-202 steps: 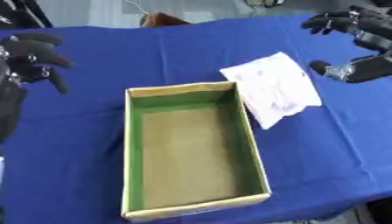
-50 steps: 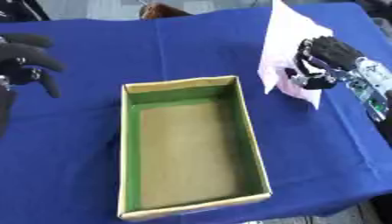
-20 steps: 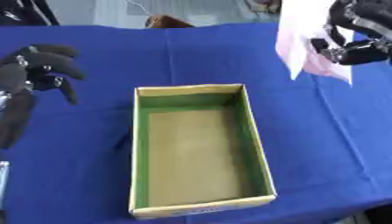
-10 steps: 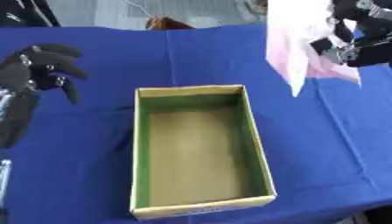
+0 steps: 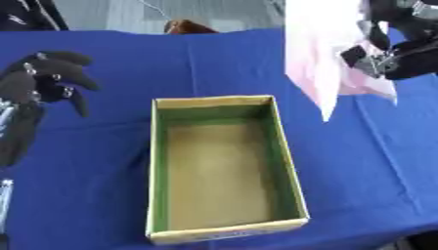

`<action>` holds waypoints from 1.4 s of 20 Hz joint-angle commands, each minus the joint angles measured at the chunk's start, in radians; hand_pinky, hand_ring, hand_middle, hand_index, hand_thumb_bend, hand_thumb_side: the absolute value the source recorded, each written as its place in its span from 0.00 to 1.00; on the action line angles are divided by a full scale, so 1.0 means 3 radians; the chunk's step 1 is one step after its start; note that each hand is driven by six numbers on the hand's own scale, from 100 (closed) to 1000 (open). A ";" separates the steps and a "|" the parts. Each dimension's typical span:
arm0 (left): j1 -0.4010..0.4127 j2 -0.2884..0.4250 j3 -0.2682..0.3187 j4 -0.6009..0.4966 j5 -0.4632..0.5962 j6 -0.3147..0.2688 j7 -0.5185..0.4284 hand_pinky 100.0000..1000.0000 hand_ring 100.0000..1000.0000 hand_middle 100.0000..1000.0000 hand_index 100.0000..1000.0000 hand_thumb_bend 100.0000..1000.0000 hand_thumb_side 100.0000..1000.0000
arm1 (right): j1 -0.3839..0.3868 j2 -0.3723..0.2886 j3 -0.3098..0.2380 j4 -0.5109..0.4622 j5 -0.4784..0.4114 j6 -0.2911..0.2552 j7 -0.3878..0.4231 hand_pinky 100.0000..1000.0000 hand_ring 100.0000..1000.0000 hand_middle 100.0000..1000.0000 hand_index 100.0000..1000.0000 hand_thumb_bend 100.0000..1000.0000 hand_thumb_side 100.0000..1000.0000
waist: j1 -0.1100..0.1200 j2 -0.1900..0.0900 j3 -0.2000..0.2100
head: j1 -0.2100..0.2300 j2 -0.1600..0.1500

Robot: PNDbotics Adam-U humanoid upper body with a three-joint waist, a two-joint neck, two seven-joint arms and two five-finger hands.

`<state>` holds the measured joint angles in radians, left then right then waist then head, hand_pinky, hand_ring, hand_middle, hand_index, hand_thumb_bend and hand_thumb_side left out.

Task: Pick up objects on the table and place them in the box.

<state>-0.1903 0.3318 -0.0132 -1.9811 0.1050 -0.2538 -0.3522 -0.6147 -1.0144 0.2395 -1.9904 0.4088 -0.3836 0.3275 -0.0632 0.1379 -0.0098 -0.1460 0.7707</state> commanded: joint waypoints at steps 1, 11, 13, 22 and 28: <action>-0.0032 0.0049 -0.0015 -0.0048 -0.0012 0.0011 -0.0001 0.33 0.59 0.75 0.75 0.00 1.00 | -0.0124 0.0048 0.0027 -0.0032 -0.0052 -0.0002 0.0088 0.00 0.00 0.01 0.16 0.03 0.10 | 0.0009 -0.0045 0.0007 | 0.0018 -0.0002; -0.0042 0.0027 -0.0026 -0.0050 -0.0009 0.0016 -0.0003 0.33 0.59 0.75 0.75 0.00 1.00 | -0.0394 0.0449 0.0178 -0.0032 -0.0112 0.0057 0.0307 0.00 0.00 0.00 0.16 0.02 0.10 | 0.0029 -0.0040 0.0034 | -0.0001 -0.0002; -0.0042 0.0024 -0.0027 -0.0048 -0.0010 0.0017 -0.0003 0.33 0.59 0.75 0.75 0.00 1.00 | -0.0421 0.0507 0.0200 -0.0026 -0.0121 0.0066 0.0343 0.00 0.00 0.00 0.16 0.02 0.10 | 0.0031 -0.0041 0.0035 | -0.0004 -0.0002; -0.0037 0.0016 -0.0034 -0.0037 -0.0016 0.0019 -0.0003 0.33 0.58 0.75 0.75 0.00 1.00 | -0.0522 0.0751 0.0358 0.0129 -0.0185 0.0048 0.0502 0.00 0.00 0.00 0.15 0.00 0.11 | 0.0038 -0.0049 0.0034 | -0.0017 -0.0002; -0.0040 0.0005 -0.0042 -0.0038 -0.0017 0.0021 -0.0005 0.32 0.58 0.75 0.75 0.00 1.00 | -0.0567 0.0986 0.0489 0.0347 -0.0167 0.0005 0.0611 0.00 0.00 0.00 0.15 0.00 0.12 | 0.0048 -0.0042 0.0042 | -0.0038 -0.0002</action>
<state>-0.1909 0.3298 -0.0248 -1.9806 0.1040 -0.2498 -0.3557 -0.7638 -0.7189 0.3888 -1.8927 0.3610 -0.3797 0.5040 -0.0519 0.1379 0.0022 -0.1477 0.7707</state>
